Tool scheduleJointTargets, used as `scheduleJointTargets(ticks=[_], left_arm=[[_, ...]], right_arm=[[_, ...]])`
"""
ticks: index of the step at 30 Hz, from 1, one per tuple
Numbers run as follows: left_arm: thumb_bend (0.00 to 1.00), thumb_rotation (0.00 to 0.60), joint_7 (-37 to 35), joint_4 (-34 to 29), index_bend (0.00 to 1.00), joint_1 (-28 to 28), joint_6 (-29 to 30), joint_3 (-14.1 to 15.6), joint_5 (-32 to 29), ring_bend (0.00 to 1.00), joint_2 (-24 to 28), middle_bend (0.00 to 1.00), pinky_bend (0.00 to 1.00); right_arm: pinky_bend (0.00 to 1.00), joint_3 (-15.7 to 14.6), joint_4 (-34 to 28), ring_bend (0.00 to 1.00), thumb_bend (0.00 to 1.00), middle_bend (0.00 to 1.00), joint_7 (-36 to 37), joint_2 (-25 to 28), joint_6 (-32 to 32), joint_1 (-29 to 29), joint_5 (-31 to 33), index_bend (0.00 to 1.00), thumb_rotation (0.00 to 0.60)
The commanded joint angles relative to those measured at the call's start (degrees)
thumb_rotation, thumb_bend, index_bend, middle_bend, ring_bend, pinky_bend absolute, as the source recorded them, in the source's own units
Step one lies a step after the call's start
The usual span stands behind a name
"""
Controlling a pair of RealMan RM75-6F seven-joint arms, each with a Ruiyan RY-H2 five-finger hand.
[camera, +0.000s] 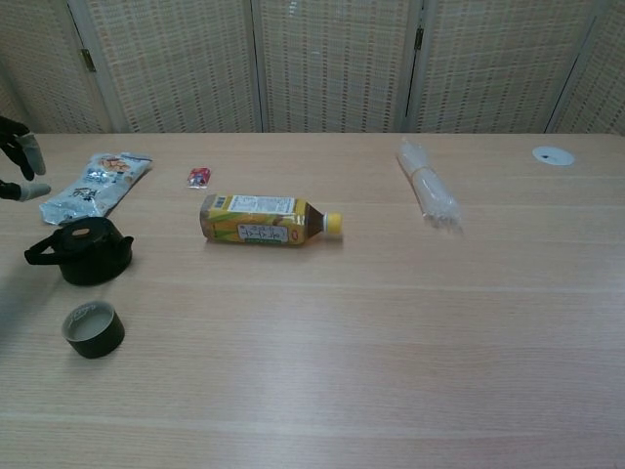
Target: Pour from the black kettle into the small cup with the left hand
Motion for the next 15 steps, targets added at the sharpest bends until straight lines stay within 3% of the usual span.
scheduleJointTargets(ticks=[1, 10, 15], left_arm=[[0.35, 0.6, 3.3, -7.76, 0.51, 5.44, 6.71, 1.47, -0.32, 0.36, 5.52, 0.53, 0.11], [0.36, 0.6, 4.2, -16.3, 0.5, 14.17, 18.95, 6.73, 7.34, 0.35, 10.7, 0.53, 0.11], [0.36, 0.6, 4.75, -17.86, 0.5, 17.73, 23.9, 9.29, 11.86, 0.35, 11.56, 0.53, 0.11]], right_arm=[[0.1, -0.1, 0.25, 0.31, 0.17, 0.23, 1.59, 0.49, -1.33, 0.95, -0.26, 0.22, 0.6], [0.1, -0.42, 0.86, 0.31, 0.17, 0.23, 2.87, -0.22, -2.81, 2.48, -1.31, 0.23, 0.6], [0.1, -0.39, 0.4, 0.31, 0.17, 0.24, 2.45, -0.4, -2.7, 2.92, -1.77, 0.23, 0.6]])
